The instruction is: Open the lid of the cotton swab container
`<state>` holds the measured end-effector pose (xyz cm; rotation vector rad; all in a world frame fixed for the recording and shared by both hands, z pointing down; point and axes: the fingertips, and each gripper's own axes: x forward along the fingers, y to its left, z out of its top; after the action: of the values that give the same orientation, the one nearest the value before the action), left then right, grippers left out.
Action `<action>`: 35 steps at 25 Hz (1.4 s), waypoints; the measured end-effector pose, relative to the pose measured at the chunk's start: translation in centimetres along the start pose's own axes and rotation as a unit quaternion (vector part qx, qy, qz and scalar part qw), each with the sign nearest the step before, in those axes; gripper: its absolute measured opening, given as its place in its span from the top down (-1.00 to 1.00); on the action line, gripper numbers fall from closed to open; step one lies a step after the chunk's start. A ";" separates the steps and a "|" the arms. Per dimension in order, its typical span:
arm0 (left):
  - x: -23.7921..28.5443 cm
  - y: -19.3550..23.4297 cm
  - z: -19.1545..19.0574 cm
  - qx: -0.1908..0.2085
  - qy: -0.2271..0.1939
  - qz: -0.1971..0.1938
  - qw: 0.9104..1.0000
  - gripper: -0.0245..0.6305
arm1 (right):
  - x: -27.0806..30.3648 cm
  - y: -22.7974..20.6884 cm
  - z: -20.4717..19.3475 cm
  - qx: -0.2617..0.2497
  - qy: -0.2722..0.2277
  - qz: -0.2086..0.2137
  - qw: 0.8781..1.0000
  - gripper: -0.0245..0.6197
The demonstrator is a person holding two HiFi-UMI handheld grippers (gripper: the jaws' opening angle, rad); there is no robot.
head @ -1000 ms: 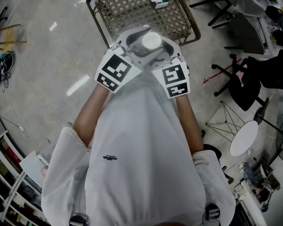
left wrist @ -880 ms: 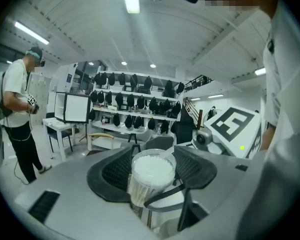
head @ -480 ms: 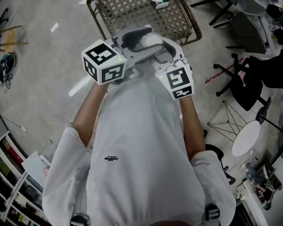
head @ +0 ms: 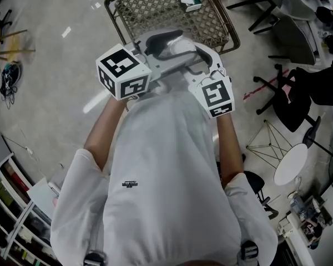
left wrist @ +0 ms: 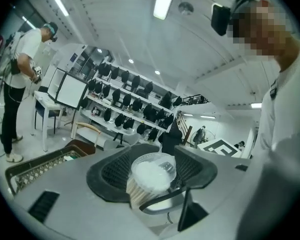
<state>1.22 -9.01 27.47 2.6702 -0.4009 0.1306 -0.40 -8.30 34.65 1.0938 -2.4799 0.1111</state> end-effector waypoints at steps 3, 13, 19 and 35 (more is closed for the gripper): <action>-0.2 0.0 0.7 0.041 -0.008 0.020 0.999 0.12 | 0.2 0.4 -0.3 -0.008 0.006 0.002 1.000 0.22; -1.6 2.0 2.7 0.081 -0.030 0.071 0.994 0.18 | 0.1 1.2 -1.0 0.001 0.005 0.010 1.000 0.22; -2.8 4.3 3.7 0.088 -0.043 0.112 0.989 0.28 | -0.5 2.0 -0.9 -0.004 -0.012 0.016 1.000 0.22; -4.9 6.8 1.9 0.061 -0.056 0.176 0.981 0.33 | -1.6 2.3 -0.9 0.014 -0.030 0.015 0.999 0.22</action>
<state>-5.41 -14.41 27.80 2.7071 -0.9274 0.1147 -0.76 -5.43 34.98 1.0876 -2.5547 0.1242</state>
